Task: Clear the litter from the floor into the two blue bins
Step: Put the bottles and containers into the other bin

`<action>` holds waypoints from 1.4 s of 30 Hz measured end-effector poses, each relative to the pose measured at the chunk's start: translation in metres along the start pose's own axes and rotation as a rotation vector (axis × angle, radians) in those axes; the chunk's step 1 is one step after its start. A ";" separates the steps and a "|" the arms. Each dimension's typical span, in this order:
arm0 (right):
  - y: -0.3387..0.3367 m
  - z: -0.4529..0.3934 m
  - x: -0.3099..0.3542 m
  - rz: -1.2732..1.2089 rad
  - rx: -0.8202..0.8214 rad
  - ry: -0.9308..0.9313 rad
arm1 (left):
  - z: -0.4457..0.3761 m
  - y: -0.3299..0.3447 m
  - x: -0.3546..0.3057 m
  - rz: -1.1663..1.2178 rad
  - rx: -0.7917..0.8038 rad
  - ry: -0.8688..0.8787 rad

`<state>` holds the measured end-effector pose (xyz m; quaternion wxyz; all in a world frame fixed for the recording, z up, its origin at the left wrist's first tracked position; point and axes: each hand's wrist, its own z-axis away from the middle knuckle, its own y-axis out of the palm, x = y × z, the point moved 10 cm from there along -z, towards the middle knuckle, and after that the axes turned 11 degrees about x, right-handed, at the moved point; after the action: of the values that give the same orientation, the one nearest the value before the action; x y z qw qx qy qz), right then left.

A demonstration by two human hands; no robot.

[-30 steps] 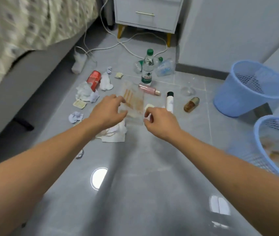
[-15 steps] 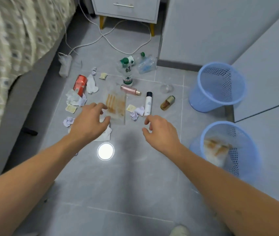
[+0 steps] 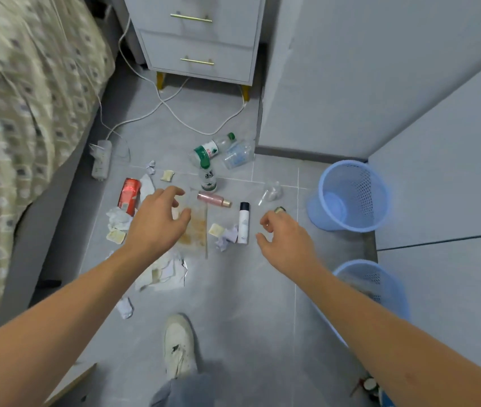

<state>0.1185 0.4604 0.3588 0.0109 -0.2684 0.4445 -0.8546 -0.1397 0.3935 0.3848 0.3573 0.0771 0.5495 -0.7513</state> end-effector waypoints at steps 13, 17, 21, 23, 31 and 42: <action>0.018 -0.185 -0.106 0.067 0.001 0.222 | -0.216 0.052 0.002 -0.173 0.123 0.041; 0.045 -0.264 -0.143 0.169 0.021 0.220 | -0.273 0.091 0.018 -0.207 0.137 0.086; 0.071 -0.321 -0.171 0.184 0.067 0.228 | -0.306 0.116 0.033 -0.290 0.128 0.125; 0.084 -0.334 -0.183 0.194 0.092 0.229 | -0.310 0.123 0.037 -0.306 0.116 0.140; 0.098 -0.349 -0.191 0.142 0.034 0.169 | -0.309 0.122 0.018 -0.224 0.044 0.258; -0.063 -0.214 -0.195 -0.080 -0.237 0.162 | -0.263 0.088 -0.199 -0.095 0.046 0.458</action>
<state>0.1988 0.7101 0.2215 -0.0908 -0.2152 0.5306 -0.8148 -0.0117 0.7032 0.3169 0.1855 0.2278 0.6020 -0.7425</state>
